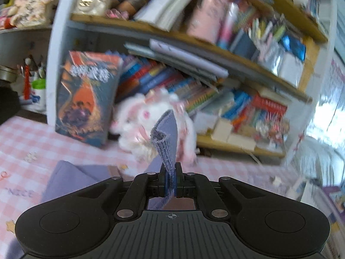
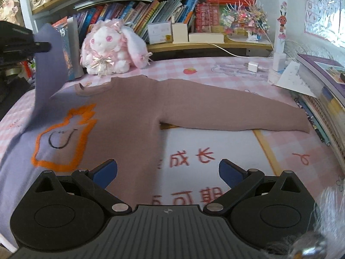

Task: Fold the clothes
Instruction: 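Lift the lavender sleeve and fold it across the sweater body, open left gripper, then grasp the lavender side edge with the left gripper and fold it inward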

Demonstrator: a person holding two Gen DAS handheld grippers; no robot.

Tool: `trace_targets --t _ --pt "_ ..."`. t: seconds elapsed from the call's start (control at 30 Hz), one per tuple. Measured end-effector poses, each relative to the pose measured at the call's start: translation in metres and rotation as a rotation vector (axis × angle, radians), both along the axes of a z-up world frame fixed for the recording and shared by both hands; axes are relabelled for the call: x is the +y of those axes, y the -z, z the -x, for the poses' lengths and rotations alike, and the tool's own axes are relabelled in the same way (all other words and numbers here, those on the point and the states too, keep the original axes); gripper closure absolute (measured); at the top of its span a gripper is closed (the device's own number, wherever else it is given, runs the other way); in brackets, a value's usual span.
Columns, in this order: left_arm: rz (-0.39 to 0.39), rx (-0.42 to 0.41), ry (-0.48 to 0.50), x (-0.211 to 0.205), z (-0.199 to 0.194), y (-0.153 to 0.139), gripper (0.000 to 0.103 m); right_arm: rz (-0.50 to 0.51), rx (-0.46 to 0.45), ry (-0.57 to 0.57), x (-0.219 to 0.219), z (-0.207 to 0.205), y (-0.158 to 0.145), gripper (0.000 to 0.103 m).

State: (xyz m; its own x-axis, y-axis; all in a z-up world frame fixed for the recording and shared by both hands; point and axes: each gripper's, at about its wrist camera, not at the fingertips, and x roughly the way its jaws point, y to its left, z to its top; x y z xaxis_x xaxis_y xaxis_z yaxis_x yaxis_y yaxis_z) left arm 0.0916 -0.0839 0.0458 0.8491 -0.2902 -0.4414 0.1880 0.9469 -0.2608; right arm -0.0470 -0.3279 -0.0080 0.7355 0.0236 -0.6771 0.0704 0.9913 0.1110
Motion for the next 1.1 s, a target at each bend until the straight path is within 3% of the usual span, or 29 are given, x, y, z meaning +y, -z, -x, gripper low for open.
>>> trace_targets --t 0.23,0.3,0.33,0.37,0.43,0.53,0.63,0.83,1.0,1.1 --pt "-0.057 0.091 -0.014 -0.020 -0.005 0.033 0.099 -0.003 0.021 0.030 -0.024 0.005 0.005 0.001" --pt "-0.071 0.138 -0.009 -0.024 -0.006 0.040 0.092 -0.008 0.028 0.036 -0.027 0.005 0.006 0.001" --pt "-0.072 0.160 0.018 -0.027 -0.005 0.041 0.080 -0.010 0.031 0.036 -0.028 0.005 0.007 0.001" --pt "-0.072 0.183 0.048 -0.030 -0.003 0.042 0.060 -0.012 0.032 0.035 -0.028 0.004 0.008 0.001" --pt "-0.082 0.193 0.102 -0.034 0.004 0.042 0.037 -0.017 0.035 0.025 -0.026 0.003 0.009 0.001" --pt "-0.114 0.165 0.155 -0.033 0.021 0.040 0.036 -0.027 0.040 -0.004 -0.019 -0.001 0.010 0.001" --pt "-0.143 0.181 0.103 -0.013 0.033 0.042 0.036 -0.040 0.050 -0.047 -0.009 -0.006 0.013 0.001" --pt "-0.192 0.193 -0.108 0.067 0.061 0.047 0.036 -0.043 0.072 -0.086 0.014 -0.010 0.017 0.001" --pt "-0.269 0.227 -0.255 0.134 0.081 0.058 0.036 -0.022 0.100 -0.041 0.027 -0.009 0.017 0.003" --pt "-0.267 0.266 -0.316 0.164 0.087 0.069 0.036 -0.007 0.103 0.002 0.031 -0.005 0.016 0.004"
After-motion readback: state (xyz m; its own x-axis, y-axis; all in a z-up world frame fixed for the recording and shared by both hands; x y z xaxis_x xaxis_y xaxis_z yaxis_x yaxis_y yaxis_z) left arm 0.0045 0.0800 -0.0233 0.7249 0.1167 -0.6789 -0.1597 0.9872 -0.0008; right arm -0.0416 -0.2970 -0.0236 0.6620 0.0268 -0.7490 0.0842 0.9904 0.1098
